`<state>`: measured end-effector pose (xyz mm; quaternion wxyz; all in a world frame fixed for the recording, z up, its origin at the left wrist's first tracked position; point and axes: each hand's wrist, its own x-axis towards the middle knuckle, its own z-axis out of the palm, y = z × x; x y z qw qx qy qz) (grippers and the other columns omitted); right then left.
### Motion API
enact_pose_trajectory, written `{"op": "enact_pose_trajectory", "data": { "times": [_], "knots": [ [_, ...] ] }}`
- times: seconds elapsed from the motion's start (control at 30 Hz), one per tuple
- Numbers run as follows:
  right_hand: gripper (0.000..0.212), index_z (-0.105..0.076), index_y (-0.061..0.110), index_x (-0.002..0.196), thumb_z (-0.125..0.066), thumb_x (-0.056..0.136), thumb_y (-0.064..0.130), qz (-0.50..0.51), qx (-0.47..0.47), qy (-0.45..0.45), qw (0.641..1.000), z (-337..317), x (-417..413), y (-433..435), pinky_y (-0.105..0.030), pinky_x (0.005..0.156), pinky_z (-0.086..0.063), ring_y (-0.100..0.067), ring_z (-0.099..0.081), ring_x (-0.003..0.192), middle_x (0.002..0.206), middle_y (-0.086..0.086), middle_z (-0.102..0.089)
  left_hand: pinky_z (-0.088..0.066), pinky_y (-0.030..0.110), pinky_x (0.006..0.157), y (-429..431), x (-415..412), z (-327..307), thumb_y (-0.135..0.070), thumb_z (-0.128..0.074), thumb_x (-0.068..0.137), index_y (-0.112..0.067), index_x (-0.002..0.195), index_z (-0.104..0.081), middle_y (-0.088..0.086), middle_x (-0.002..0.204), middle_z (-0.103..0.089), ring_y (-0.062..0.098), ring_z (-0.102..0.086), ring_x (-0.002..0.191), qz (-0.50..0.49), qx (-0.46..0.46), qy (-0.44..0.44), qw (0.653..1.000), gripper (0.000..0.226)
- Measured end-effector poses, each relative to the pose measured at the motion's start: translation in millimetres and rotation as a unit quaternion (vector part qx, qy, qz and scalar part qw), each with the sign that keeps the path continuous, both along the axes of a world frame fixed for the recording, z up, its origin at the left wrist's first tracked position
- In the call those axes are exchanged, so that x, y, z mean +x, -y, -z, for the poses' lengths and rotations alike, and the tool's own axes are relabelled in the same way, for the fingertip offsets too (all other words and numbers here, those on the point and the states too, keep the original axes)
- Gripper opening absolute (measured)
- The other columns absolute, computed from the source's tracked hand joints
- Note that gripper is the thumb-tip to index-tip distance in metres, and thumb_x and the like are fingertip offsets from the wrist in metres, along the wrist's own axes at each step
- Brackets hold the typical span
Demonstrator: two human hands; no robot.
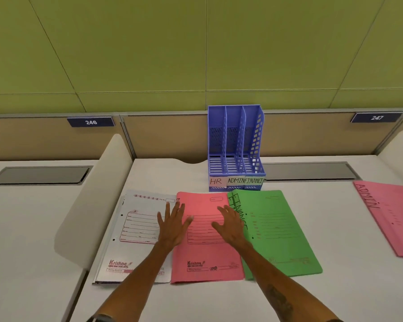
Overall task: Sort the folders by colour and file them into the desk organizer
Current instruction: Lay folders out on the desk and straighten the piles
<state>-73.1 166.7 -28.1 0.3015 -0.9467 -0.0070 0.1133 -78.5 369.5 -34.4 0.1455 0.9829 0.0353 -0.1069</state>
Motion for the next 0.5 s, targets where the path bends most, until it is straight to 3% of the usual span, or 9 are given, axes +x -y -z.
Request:
{"op": "enact_pose_trajectory", "data": {
  "times": [0.2, 0.5],
  "knots": [
    [0.065, -0.034, 0.023, 0.151, -0.058, 0.094, 0.042, 0.047, -0.019, 0.011, 0.999, -7, 0, 61, -0.05, 0.12, -0.019, -0.024, -0.018, 0.15, 0.162, -0.003, -0.022, 0.001, 0.051, 0.124, 58, 9, -3, -0.055, -0.022, 0.101, -0.021, 0.157, -0.008, 0.002, 0.165, -0.001, 0.027, 0.007, 0.152, 0.057, -0.024, -0.006, 0.998, 0.066],
    [0.063, -0.034, 0.02, 0.152, -0.057, 0.096, 0.039, 0.131, -0.014, 0.004, 0.991, -13, -6, 157, -0.049, 0.12, -0.02, -0.024, -0.019, 0.149, 0.161, -0.003, -0.025, -0.006, 0.05, 0.124, 140, 16, -5, -0.048, -0.029, 0.103, -0.018, 0.156, -0.009, 0.005, 0.165, -0.007, 0.03, -0.002, 0.152, 0.12, -0.037, -0.013, 0.992, 0.065]
  ]
}}
